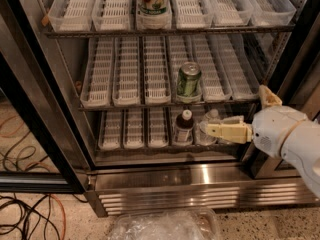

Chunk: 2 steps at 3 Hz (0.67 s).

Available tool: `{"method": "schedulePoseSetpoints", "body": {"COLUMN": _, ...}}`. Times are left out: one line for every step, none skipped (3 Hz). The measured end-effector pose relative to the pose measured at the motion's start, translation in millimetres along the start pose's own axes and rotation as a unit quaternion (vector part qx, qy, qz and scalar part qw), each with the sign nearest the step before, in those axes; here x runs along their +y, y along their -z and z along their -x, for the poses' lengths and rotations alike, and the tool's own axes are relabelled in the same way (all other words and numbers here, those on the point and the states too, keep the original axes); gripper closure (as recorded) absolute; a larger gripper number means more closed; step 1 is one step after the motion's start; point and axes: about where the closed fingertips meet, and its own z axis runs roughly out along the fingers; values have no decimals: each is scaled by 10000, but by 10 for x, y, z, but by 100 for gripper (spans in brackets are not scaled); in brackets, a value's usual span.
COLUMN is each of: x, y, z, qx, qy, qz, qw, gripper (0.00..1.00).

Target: Pick green can from middle shelf of fridge

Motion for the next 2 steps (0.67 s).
{"method": "schedulePoseSetpoints", "body": {"x": -491, "y": 241, "z": -672, "qx": -512, "qy": -876, "qz": -935, "qw": 9904, "gripper": 0}}
{"method": "schedulePoseSetpoints", "body": {"x": -490, "y": 241, "z": -672, "qx": -512, "qy": -876, "qz": -934, "qw": 9904, "gripper": 0}}
